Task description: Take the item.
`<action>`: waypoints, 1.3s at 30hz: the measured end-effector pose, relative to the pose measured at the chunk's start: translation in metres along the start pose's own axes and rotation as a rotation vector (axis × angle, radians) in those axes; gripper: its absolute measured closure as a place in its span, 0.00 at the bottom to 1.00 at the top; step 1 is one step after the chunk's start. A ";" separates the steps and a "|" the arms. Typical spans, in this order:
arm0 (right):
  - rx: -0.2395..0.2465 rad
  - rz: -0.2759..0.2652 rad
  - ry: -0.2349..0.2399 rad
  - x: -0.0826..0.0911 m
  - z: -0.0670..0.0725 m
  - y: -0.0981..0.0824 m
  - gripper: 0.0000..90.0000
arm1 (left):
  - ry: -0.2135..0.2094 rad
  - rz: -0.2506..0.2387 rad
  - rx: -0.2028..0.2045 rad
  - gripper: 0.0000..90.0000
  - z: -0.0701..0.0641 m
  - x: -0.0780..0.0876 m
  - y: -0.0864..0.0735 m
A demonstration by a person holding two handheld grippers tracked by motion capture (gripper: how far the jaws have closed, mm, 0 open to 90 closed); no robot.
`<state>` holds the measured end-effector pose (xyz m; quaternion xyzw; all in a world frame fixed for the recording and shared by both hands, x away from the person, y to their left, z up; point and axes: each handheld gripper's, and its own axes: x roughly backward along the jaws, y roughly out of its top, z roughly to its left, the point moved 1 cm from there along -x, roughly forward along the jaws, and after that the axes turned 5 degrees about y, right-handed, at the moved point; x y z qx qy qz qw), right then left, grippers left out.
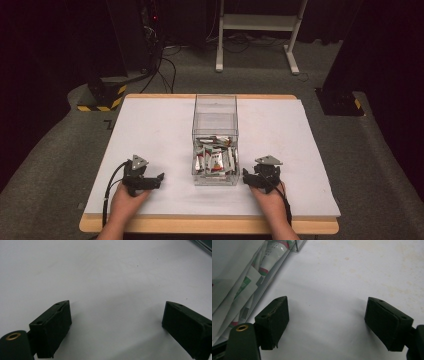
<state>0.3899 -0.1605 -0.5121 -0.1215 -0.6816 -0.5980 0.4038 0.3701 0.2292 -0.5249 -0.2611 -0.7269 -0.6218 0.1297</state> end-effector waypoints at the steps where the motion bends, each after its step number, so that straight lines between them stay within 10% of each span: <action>1: 0.000 0.000 0.000 0.000 0.000 0.000 0.22 | 0.000 0.002 -0.003 0.10 0.000 0.000 0.000; 39: 0.046 -0.087 0.029 0.024 0.006 0.008 0.37 | 0.001 0.001 0.001 0.10 0.000 0.000 0.000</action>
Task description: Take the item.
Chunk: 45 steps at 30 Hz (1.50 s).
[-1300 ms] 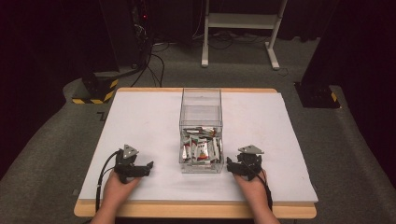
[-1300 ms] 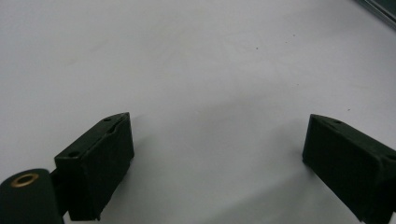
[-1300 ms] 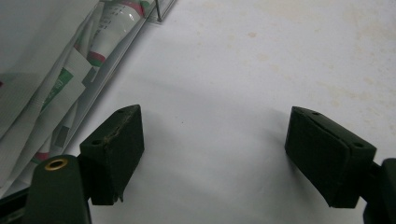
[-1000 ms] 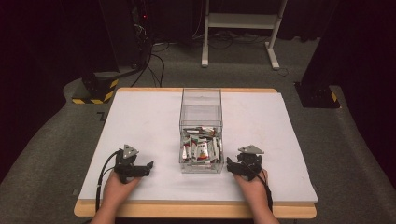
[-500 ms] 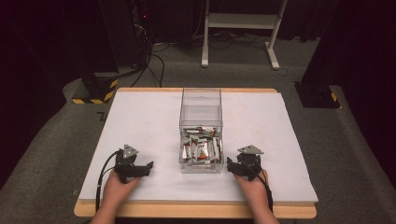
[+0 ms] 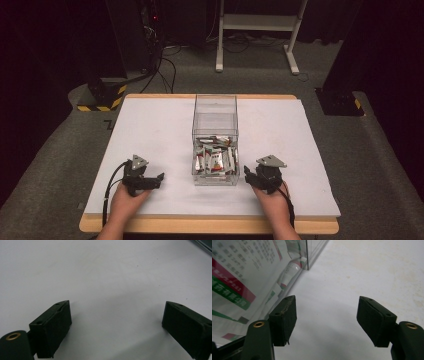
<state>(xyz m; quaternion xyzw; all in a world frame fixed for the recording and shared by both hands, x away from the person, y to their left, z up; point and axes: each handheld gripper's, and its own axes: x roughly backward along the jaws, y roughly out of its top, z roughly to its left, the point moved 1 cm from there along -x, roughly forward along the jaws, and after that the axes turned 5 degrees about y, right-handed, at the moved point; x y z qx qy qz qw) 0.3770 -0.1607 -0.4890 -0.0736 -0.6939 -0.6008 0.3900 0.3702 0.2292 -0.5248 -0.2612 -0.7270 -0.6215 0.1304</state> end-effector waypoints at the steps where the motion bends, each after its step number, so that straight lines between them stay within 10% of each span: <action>1: 0.000 0.000 0.000 0.000 0.000 0.000 0.37 | 0.000 0.001 -0.002 0.10 0.000 0.000 0.000; 45: 0.048 -0.177 0.092 0.047 0.021 0.036 0.50 | 0.001 -0.008 0.006 0.10 -0.001 0.000 0.000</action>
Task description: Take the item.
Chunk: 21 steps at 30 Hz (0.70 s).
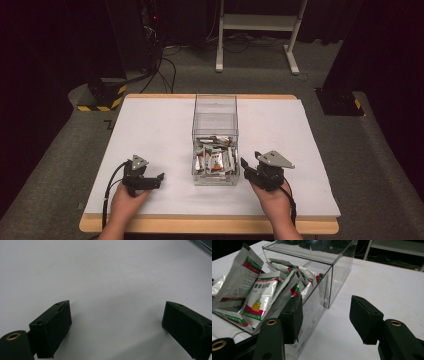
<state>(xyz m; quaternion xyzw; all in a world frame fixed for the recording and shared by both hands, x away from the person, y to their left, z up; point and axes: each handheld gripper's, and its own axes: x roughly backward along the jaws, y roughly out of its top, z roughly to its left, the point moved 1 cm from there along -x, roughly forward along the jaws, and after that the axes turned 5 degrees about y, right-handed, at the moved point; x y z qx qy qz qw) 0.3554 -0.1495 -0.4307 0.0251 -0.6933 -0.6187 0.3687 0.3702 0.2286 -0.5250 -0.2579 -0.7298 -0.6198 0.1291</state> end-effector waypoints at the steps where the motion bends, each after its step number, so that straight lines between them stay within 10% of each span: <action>1: 0.002 -0.004 0.004 0.000 0.002 0.001 0.50 | 0.000 -0.003 0.005 0.10 0.000 0.000 0.000; 21: 0.036 -0.023 0.062 -0.006 0.029 0.011 0.51 | -0.001 0.007 -0.004 0.10 0.000 0.000 0.000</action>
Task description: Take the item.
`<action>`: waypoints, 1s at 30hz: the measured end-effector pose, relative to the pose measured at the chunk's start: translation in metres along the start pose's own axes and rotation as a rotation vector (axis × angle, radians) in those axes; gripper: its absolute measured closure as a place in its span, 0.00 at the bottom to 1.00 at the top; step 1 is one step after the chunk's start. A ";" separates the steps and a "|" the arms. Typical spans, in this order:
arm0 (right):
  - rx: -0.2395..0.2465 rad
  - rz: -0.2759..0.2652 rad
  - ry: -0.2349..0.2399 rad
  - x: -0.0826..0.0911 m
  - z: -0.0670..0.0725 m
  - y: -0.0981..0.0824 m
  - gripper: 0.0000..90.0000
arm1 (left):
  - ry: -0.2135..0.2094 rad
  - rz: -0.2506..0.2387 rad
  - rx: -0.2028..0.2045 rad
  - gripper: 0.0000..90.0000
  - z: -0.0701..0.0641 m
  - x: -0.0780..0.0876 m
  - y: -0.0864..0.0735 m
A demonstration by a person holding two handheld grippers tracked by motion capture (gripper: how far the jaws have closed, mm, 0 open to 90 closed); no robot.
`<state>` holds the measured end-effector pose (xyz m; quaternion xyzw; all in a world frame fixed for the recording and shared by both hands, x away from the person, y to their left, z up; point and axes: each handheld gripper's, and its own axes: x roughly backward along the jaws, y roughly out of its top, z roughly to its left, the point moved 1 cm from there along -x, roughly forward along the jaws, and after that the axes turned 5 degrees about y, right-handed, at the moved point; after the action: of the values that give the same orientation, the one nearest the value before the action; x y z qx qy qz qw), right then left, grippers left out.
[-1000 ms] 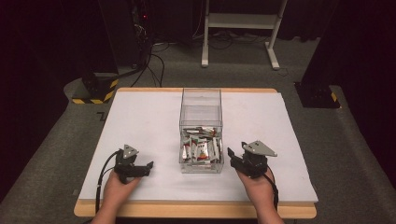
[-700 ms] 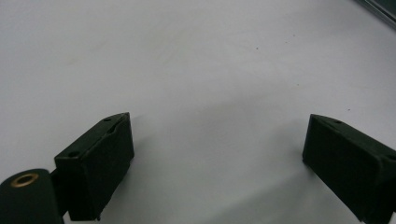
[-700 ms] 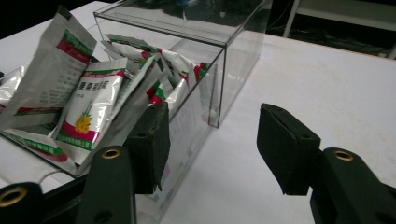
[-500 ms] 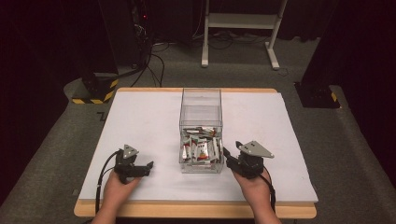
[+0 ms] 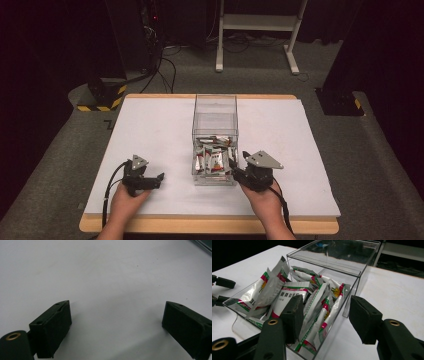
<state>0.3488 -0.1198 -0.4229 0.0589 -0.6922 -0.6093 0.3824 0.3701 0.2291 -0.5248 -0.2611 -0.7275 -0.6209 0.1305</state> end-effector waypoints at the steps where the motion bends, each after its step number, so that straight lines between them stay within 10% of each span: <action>1: 0.000 0.000 0.000 0.000 0.000 0.000 0.51 | 0.000 0.000 0.000 0.10 0.000 0.000 0.000; 30: 0.027 -0.010 0.059 -0.011 0.031 0.011 0.54 | 0.000 0.001 -0.005 0.10 0.000 0.000 0.000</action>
<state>0.3418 -0.0864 -0.4170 0.0852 -0.6884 -0.5999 0.3987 0.3702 0.2295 -0.5247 -0.2617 -0.7259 -0.6225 0.1302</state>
